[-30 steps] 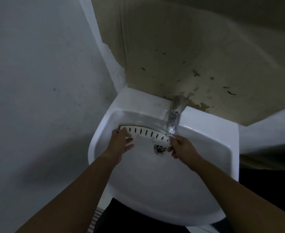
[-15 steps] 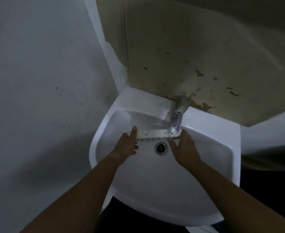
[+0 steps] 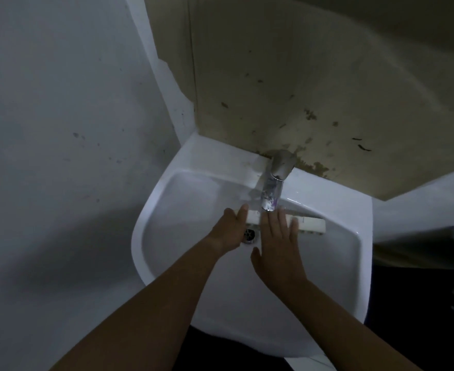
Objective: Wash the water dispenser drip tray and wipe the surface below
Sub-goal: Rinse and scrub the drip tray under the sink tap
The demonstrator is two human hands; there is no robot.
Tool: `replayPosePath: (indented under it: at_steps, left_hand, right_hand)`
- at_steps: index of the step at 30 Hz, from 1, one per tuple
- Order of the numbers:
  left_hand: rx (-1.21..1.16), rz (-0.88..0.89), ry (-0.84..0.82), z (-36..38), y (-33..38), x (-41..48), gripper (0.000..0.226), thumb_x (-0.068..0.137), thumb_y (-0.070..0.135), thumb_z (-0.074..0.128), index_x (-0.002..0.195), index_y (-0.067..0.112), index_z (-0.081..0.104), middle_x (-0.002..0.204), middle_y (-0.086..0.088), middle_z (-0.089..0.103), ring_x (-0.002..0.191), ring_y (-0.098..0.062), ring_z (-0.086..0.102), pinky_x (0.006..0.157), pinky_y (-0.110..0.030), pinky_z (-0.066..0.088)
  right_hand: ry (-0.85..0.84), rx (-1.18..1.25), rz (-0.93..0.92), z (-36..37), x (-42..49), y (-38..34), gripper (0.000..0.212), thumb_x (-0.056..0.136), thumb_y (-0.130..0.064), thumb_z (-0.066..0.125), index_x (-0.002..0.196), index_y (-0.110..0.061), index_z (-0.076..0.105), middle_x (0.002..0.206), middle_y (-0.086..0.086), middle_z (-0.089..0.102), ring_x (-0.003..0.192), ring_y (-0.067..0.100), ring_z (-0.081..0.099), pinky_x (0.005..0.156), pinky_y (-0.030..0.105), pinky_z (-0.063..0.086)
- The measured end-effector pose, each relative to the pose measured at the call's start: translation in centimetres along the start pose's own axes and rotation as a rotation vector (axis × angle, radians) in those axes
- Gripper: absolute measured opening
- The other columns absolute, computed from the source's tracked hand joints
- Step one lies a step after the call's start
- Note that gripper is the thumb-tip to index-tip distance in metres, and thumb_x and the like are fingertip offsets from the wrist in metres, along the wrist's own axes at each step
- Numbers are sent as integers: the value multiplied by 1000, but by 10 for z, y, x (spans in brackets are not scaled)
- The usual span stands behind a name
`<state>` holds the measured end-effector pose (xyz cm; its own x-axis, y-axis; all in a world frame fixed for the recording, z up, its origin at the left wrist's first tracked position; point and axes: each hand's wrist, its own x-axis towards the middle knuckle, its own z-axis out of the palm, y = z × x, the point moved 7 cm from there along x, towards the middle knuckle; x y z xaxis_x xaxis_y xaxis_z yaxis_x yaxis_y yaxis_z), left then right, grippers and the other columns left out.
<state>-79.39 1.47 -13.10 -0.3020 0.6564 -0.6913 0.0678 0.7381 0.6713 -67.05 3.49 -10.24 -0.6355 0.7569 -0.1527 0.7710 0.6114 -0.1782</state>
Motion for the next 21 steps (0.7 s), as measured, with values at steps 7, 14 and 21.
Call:
replayPosePath:
  at_steps: [7,14,21]
  left_hand:
    - [127,90,-13,10,14,0,46,100,51,27,123,12,35,113,-18,64,93,-31,64,78,-39,51]
    - [44,38,60,-22,0,2,51,99,56,27,99,12,54,97,-15,65,78,-26,64,72,-34,51]
    - [-185,-77,15,-49,-10,4,58,92,69,29,88,18,56,73,-2,55,63,-13,51,56,-26,34]
  right_hand:
    - [-7,87,-136,-5,-3,-4,93,76,-17,71,155,-9,23,160,12,28,150,32,22,122,49,15]
    - [26,-13,-18,-17,4,56,87,66,-18,79,144,-14,43,145,10,49,134,31,45,112,49,32]
    - [81,241,-102,-22,24,49,67,66,-21,86,124,-12,53,123,11,61,106,33,61,84,39,52]
